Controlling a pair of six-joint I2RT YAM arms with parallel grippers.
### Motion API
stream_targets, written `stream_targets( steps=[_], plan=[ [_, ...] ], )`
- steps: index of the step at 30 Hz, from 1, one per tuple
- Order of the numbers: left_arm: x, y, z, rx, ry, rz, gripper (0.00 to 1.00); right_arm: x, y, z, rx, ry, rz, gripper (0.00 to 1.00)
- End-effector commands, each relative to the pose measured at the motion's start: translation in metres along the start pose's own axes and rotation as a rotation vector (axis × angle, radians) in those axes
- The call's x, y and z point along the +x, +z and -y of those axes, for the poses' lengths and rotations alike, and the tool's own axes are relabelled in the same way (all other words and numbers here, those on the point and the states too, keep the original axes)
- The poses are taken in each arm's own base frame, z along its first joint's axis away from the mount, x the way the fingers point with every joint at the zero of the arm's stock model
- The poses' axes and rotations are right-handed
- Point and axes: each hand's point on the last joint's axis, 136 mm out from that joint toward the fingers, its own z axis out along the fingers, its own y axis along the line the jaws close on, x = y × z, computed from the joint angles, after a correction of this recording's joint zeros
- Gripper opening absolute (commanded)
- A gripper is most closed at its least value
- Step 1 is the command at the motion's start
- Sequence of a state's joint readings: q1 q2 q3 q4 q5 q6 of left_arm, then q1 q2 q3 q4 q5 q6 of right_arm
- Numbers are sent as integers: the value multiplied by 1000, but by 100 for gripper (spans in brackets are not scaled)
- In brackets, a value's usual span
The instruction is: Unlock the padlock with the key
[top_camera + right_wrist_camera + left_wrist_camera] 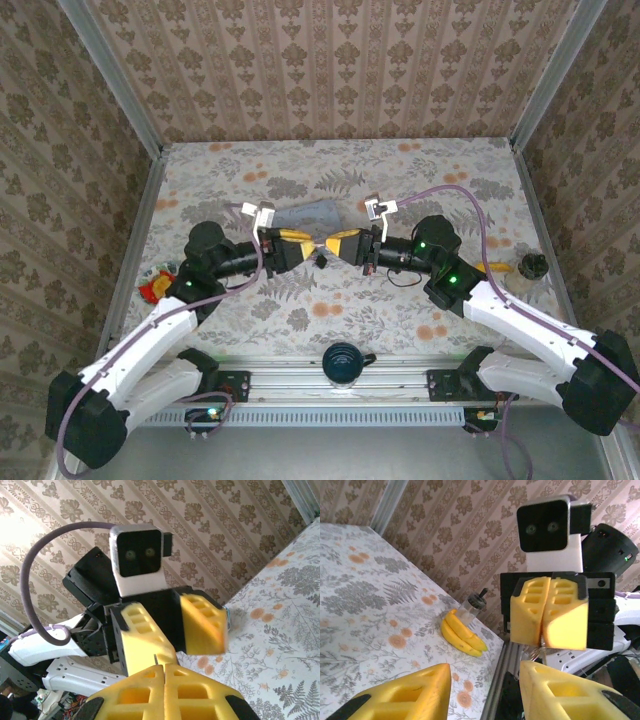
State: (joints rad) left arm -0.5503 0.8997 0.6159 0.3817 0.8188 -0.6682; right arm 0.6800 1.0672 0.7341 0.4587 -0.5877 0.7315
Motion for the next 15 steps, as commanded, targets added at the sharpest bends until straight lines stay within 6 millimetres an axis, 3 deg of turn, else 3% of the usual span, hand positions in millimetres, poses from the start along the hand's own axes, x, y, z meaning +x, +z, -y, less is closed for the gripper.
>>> stream_targets(
  steps=[1,6,11,15],
  plan=[
    [-3,-9,8,19,49,2,41,-9,0,-9,-1,-37,13,0],
    [0,-13,24,78,84,-22,44,-8,-3,-2,38,-35,22,0],
    [-6,-11,30,110,102,-1,59,-7,-1,-1,24,-20,20,0],
    [-7,-3,30,138,95,-13,59,-9,1,-3,7,-14,29,0]
  ],
)
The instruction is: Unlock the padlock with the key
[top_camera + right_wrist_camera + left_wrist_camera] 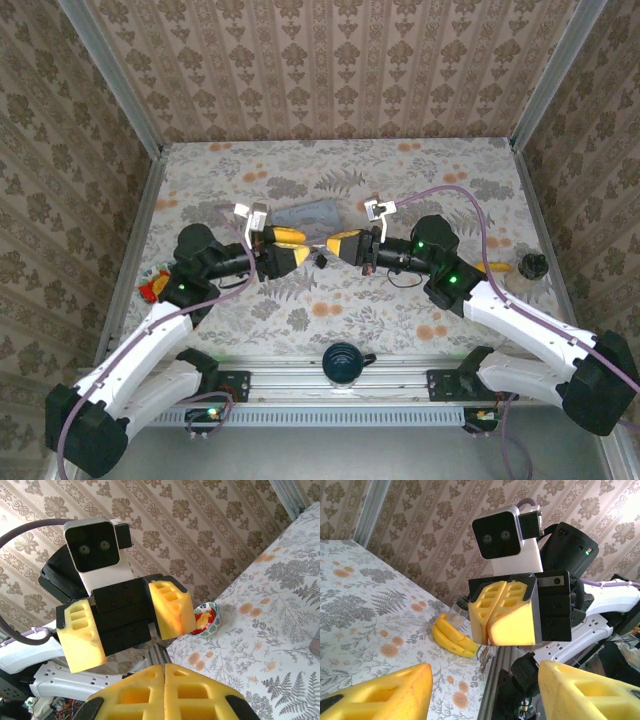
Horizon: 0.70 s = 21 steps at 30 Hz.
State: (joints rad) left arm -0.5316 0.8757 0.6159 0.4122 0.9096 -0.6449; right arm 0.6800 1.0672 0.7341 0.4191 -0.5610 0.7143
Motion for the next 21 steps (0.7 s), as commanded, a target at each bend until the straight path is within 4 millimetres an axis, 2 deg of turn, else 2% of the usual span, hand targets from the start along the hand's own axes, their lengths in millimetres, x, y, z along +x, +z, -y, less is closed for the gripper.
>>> stream_targets(
  steps=[1,12,19,21],
  plan=[
    [-6,7,11,66,27,-2,59,-13,1,-13,-37,-17,37,0],
    [-8,21,17,125,35,-14,41,-13,3,-13,-39,-14,31,0],
    [-6,24,17,134,26,-20,22,-14,4,-13,-41,-11,37,0],
    [-5,23,17,135,26,-21,21,-14,4,-12,-40,-11,41,0]
  ],
)
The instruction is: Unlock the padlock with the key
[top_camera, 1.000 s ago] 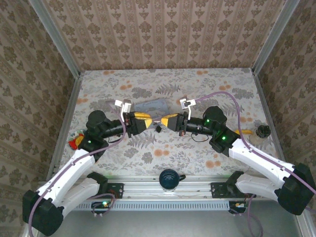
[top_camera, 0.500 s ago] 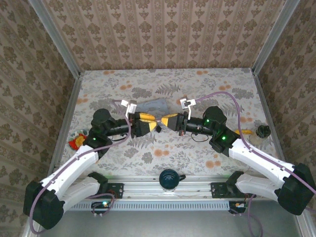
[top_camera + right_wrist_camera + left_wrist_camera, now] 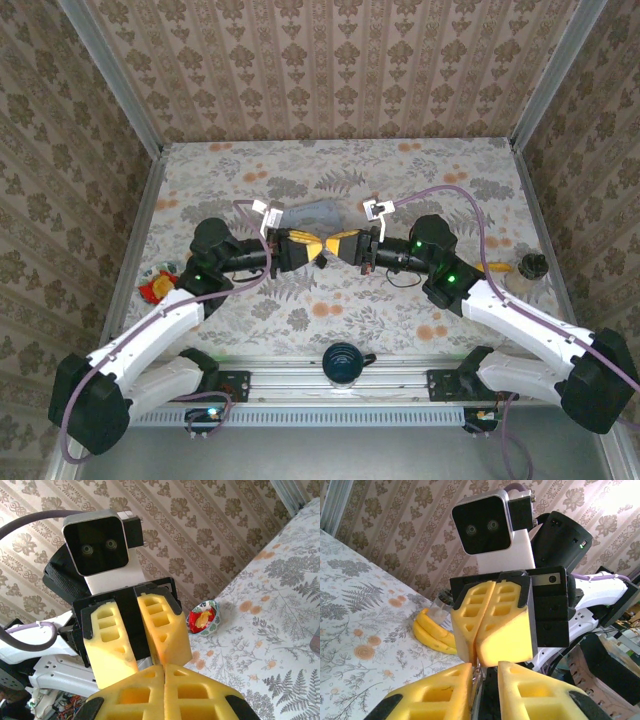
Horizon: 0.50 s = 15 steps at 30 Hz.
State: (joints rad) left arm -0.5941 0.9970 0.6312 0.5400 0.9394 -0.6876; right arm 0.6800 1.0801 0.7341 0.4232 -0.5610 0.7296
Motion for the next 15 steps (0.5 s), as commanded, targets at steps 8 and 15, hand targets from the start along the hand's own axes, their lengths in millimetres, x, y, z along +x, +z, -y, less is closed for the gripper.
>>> stream_targets(
  steps=[8,15],
  plan=[
    [-8,-1,17,39,62,5,15,-18,0,-18,-51,-29,54,0],
    [-12,-2,20,38,77,7,0,-17,1,-16,-38,-19,49,0]
  ],
)
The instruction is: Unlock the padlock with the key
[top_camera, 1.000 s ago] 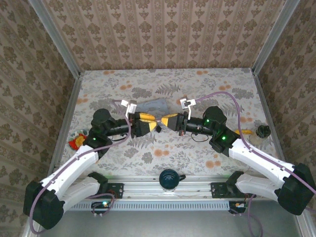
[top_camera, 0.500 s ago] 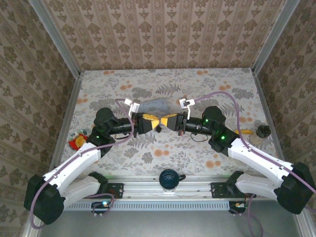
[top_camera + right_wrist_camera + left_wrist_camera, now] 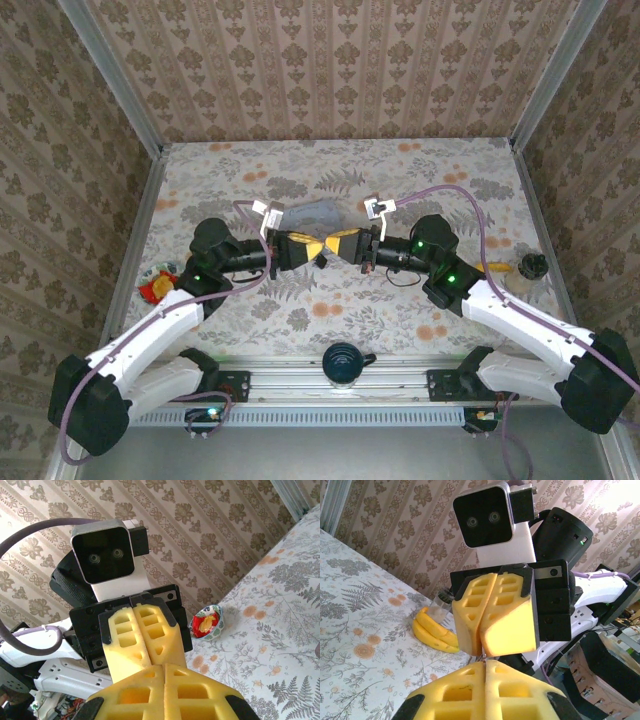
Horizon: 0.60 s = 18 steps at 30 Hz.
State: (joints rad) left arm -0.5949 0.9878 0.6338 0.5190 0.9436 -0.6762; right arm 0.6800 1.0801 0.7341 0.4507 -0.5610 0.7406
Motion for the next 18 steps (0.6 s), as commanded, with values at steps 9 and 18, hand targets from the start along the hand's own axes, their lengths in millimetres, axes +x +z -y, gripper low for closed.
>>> stream_targets(
  steps=[9,18],
  plan=[
    [-3,-18,25,-116,168,-157,0,-7,-20,9,176,-93,10,51],
    [18,-31,44,-110,203,-381,0,0,-41,5,225,-234,-28,72]
  ],
)
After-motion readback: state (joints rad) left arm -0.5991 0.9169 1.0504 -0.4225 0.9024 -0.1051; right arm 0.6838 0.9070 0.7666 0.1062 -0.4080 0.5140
